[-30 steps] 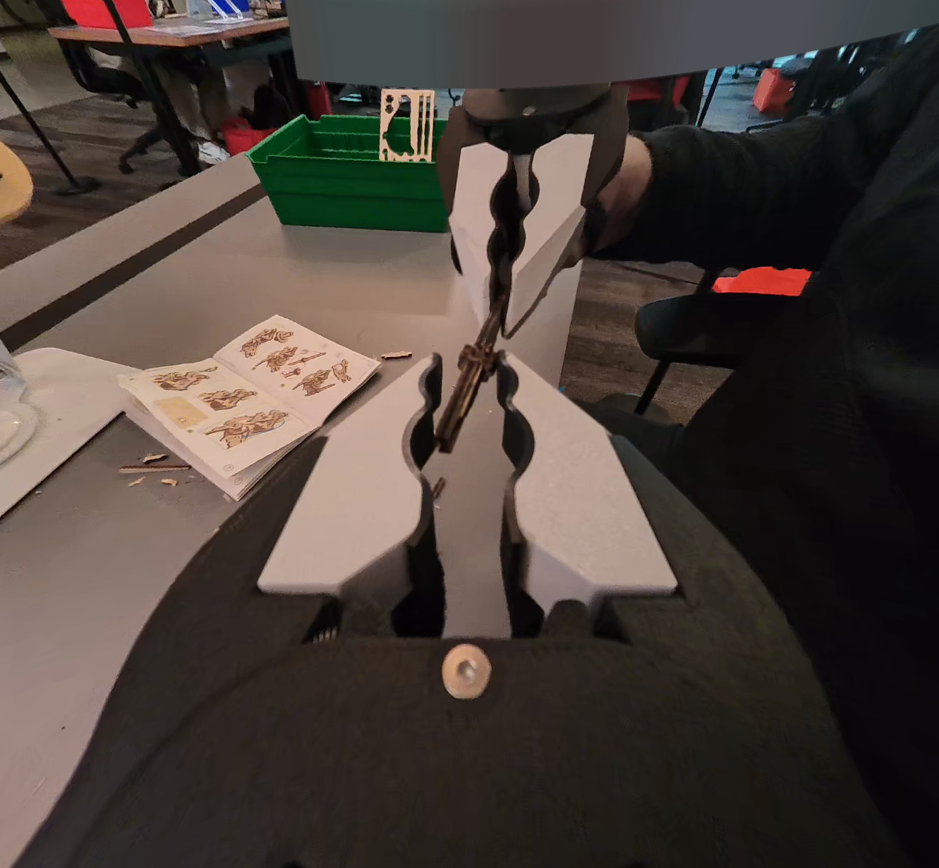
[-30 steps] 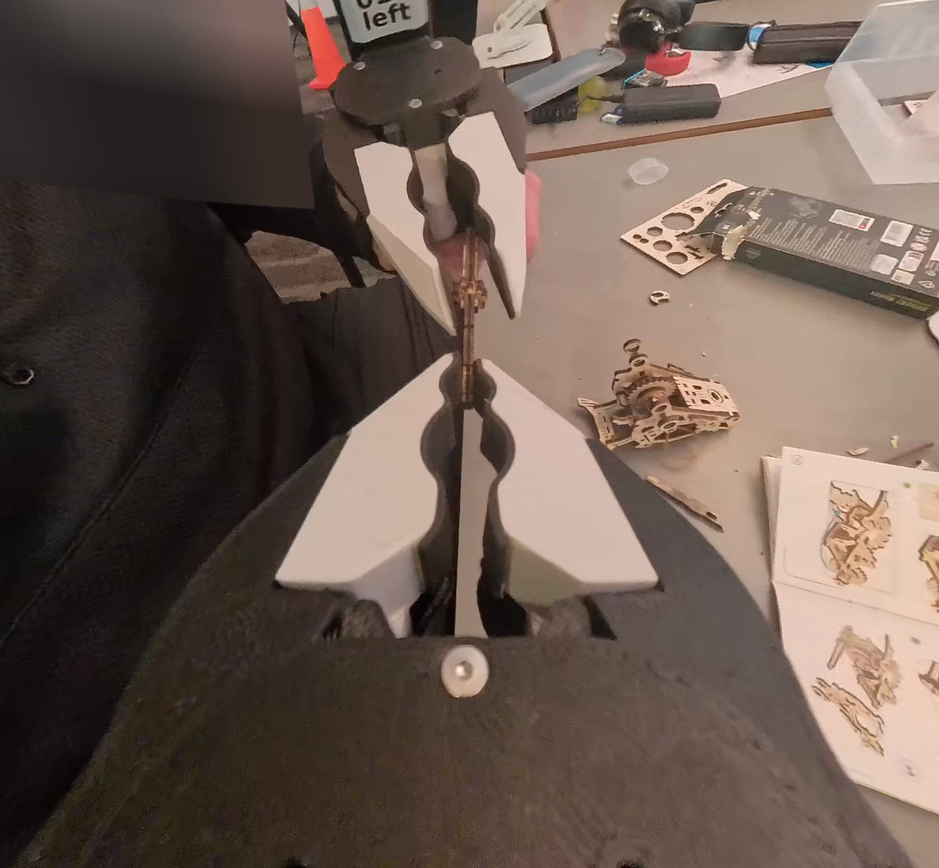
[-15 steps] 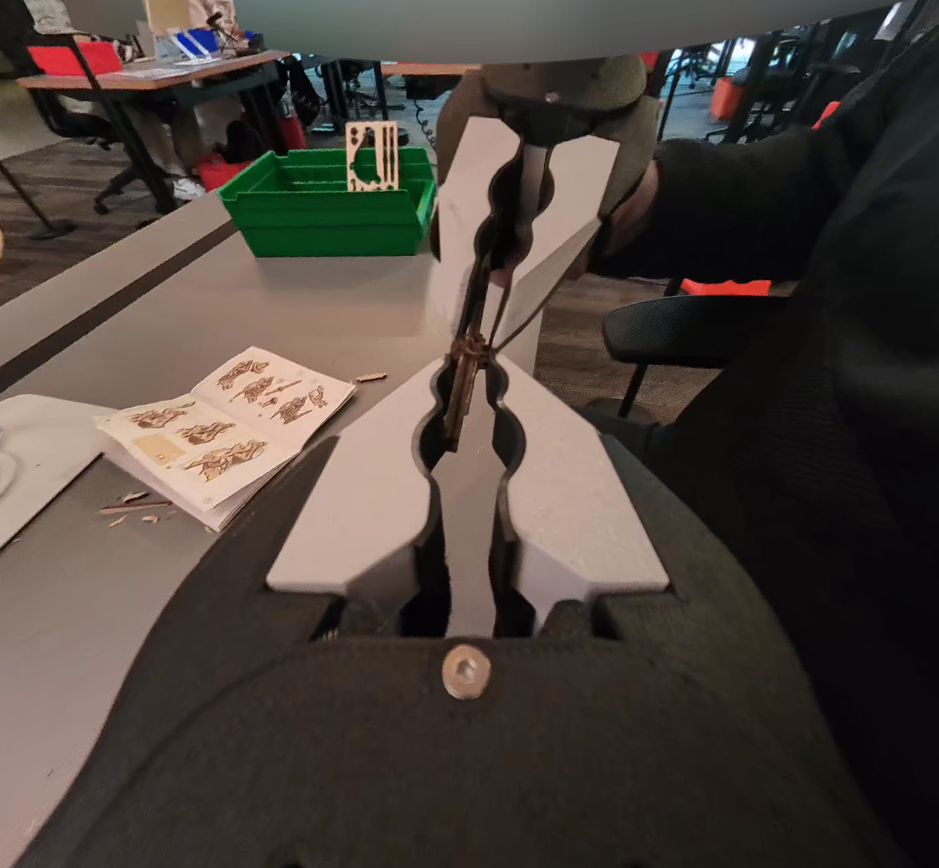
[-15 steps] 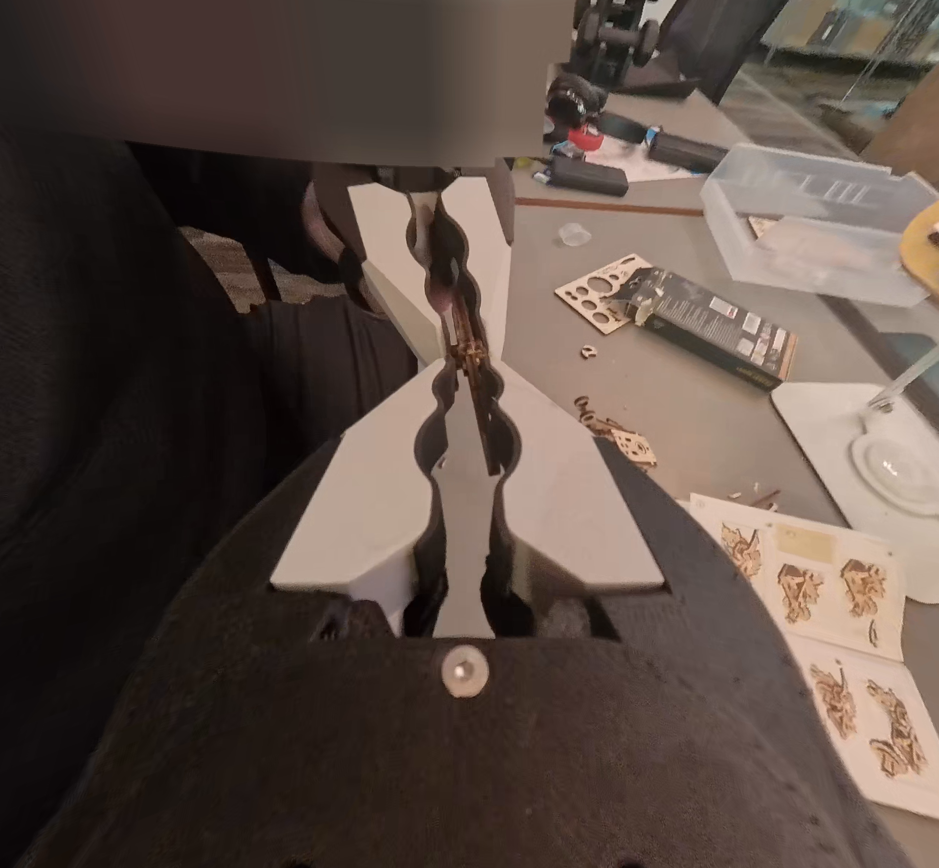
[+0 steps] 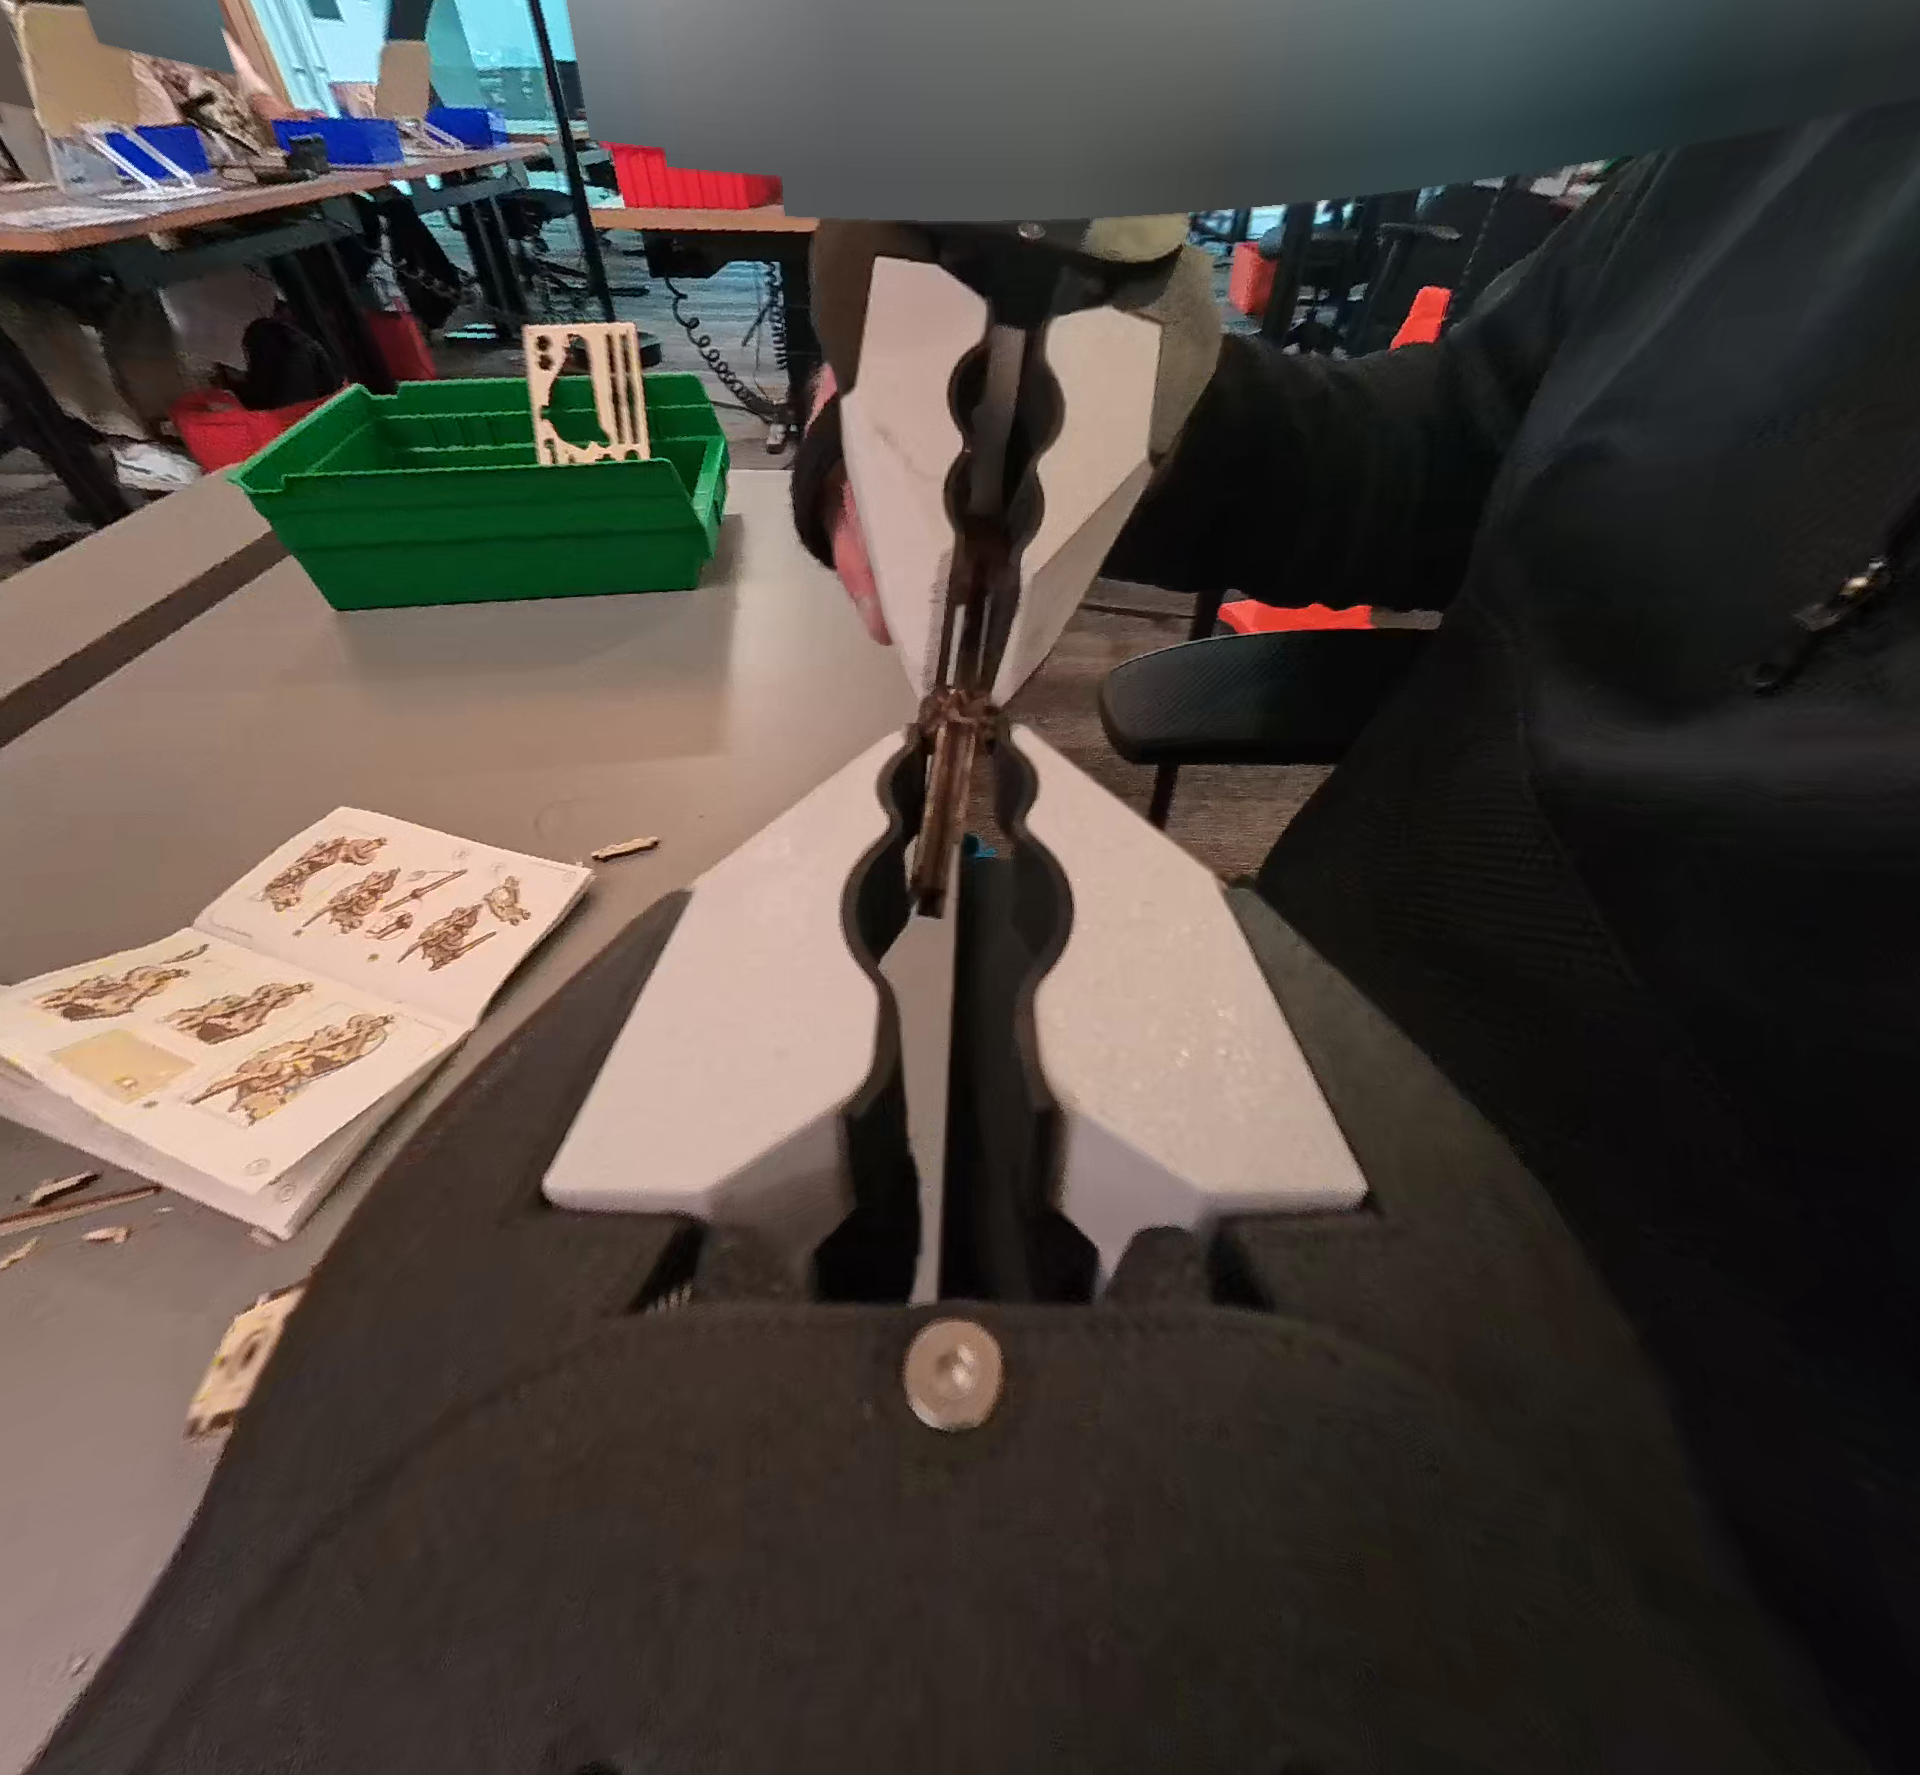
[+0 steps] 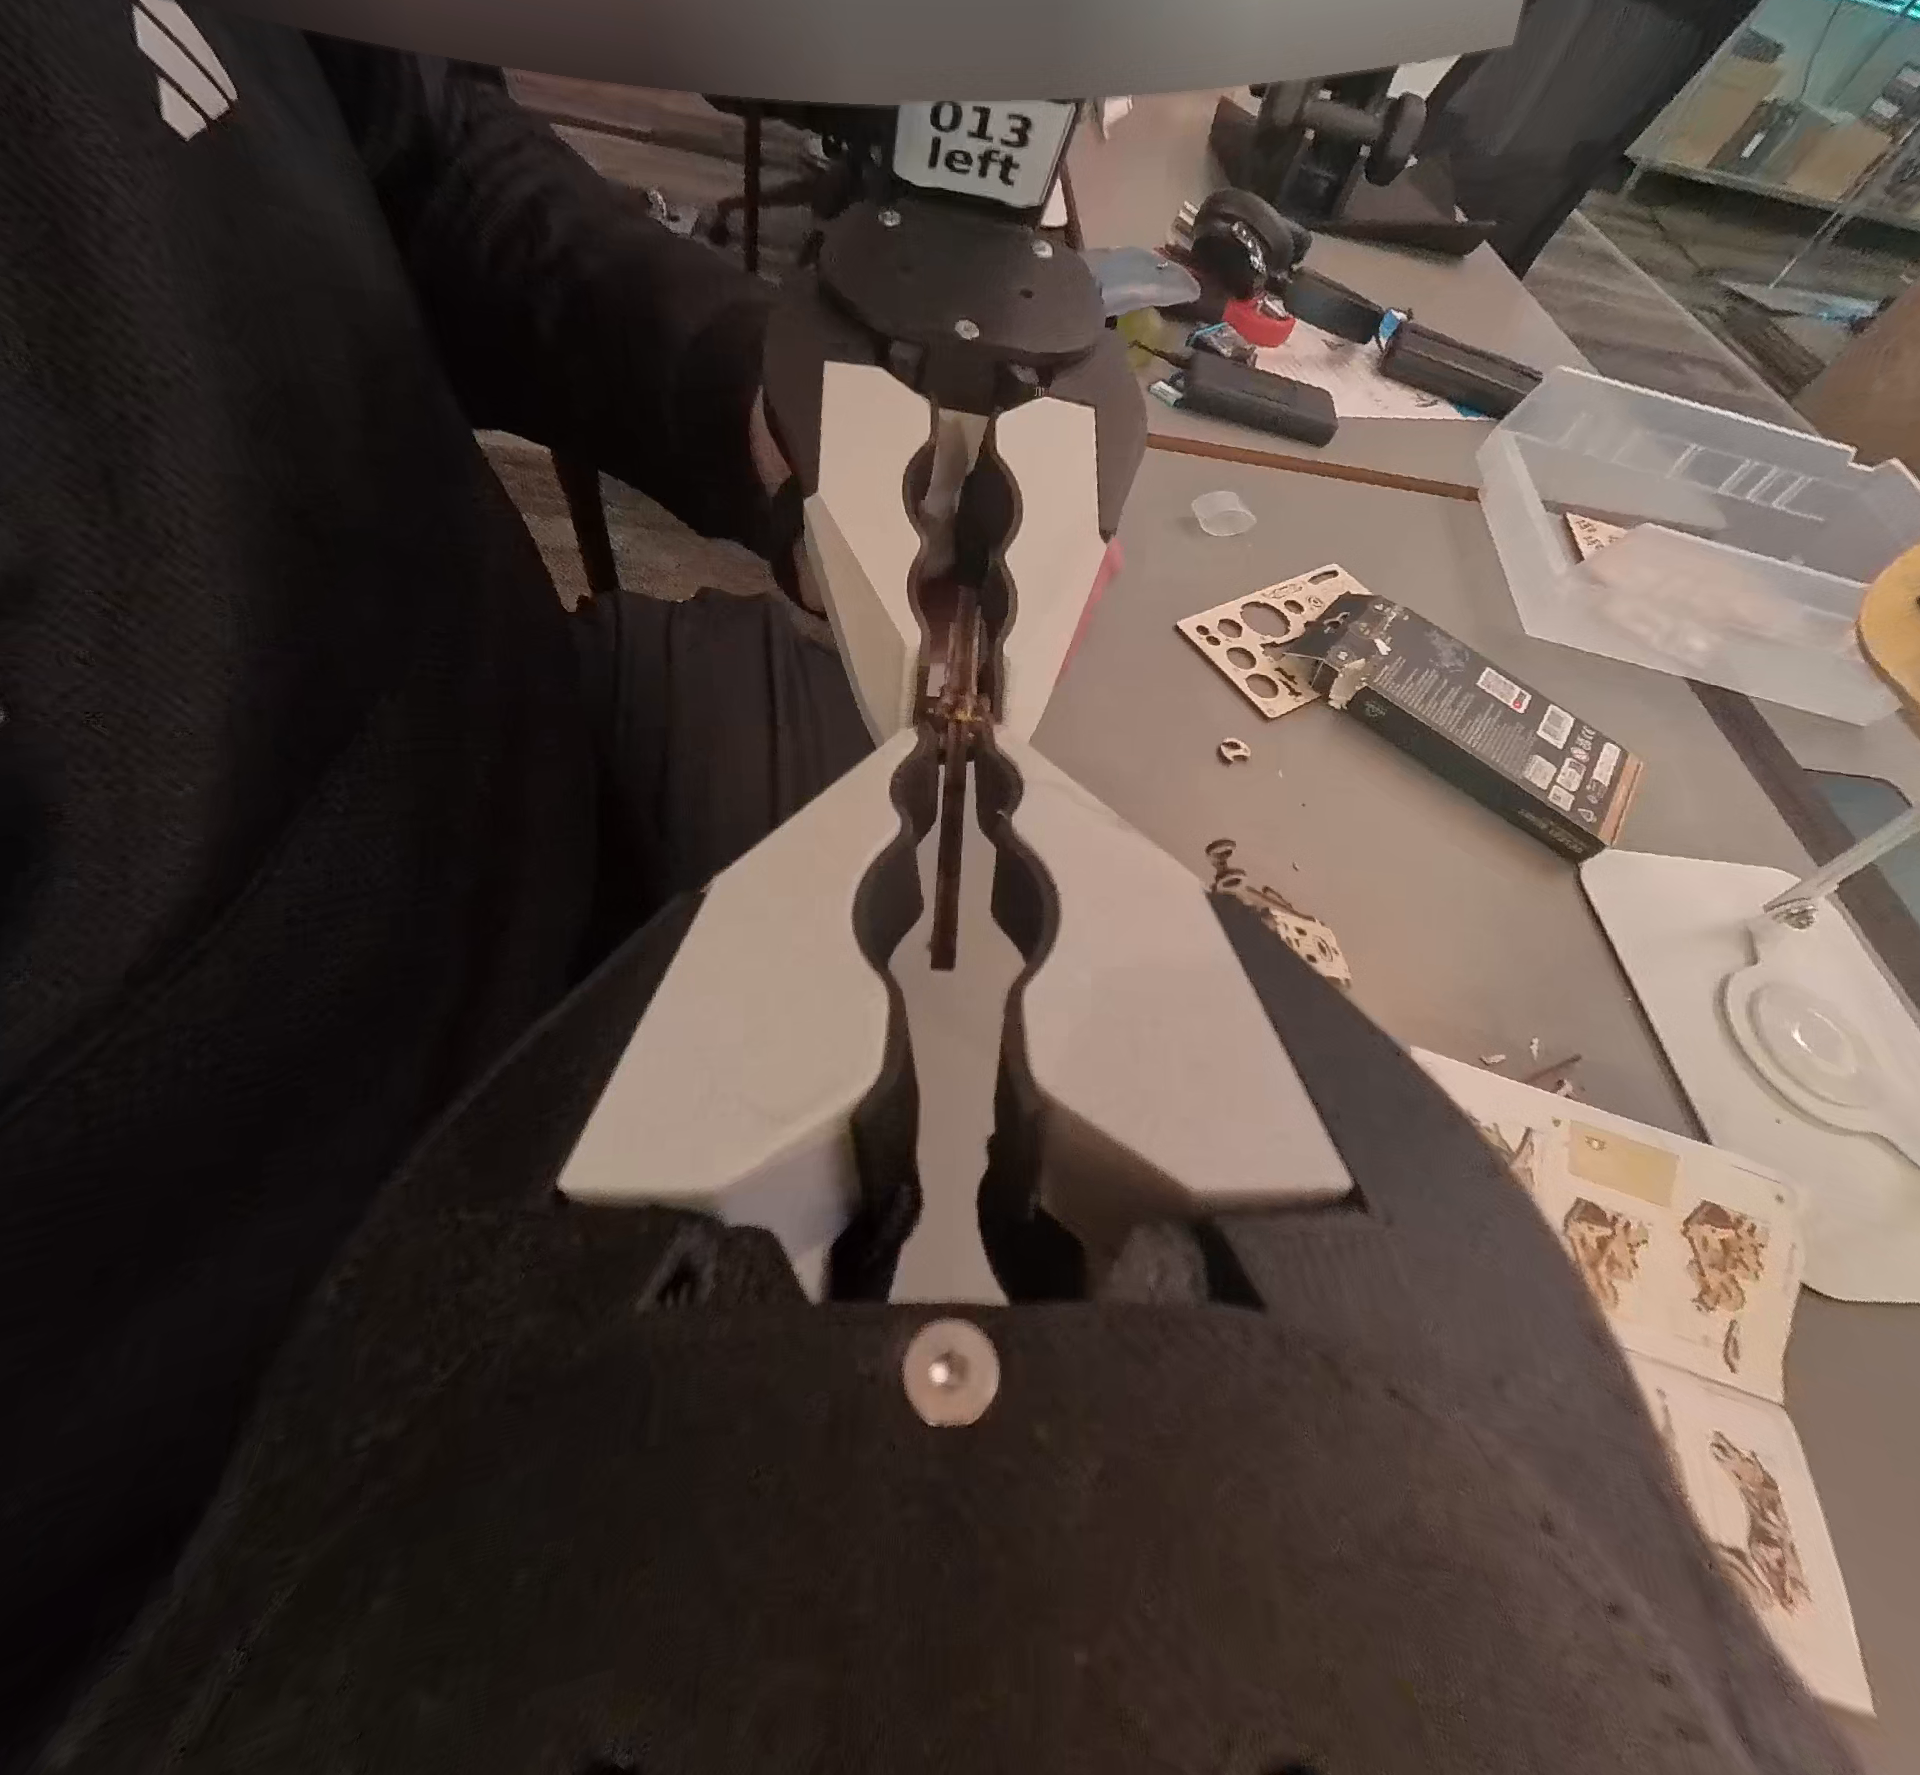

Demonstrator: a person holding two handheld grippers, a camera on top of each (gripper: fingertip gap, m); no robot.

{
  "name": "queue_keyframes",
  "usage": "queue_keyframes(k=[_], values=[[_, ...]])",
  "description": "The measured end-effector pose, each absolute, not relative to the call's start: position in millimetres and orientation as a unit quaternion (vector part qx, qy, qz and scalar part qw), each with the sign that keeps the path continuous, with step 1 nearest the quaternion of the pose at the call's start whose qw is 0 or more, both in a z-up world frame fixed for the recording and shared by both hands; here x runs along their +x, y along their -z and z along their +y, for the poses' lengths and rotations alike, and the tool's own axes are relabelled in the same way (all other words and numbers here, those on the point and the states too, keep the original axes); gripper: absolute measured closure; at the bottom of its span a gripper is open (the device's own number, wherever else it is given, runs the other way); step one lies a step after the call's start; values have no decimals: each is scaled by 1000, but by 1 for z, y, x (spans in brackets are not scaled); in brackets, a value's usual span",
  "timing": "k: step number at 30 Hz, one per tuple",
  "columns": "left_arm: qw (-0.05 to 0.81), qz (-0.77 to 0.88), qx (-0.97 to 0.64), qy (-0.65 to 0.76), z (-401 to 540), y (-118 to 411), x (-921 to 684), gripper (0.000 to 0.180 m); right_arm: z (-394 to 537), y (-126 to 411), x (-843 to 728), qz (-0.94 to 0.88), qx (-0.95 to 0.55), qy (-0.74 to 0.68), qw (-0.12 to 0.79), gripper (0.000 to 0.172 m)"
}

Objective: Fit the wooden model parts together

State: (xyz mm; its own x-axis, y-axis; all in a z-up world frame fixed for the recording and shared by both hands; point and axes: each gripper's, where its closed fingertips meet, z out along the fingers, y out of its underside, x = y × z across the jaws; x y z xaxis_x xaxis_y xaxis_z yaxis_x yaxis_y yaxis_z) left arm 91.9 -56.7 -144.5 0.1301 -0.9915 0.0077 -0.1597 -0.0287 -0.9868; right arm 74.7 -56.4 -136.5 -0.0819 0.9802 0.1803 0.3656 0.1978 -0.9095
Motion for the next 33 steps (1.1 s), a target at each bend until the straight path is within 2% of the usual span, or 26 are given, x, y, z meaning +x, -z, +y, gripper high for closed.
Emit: queue_keyframes(k=[12, 20, 26, 33], values=[[543, 481, -636, 263, -27, 159, 89, 172, -29, 154, 76, -616, -580, -216, 487, 169], [522, 456, -644, 324, -28, 157, 89, 173, -27, 152, 74, -629, -560, -202, 500, 169], [481, 494, -665, 288, -22, 185, 84, 170, -23, 177, 71, -624, -586, -259, 447, 169], [450, 428, -680, 390, -16, 199, 66, 174, -12, 197, 68, -611, -595, -305, 423, 167]])
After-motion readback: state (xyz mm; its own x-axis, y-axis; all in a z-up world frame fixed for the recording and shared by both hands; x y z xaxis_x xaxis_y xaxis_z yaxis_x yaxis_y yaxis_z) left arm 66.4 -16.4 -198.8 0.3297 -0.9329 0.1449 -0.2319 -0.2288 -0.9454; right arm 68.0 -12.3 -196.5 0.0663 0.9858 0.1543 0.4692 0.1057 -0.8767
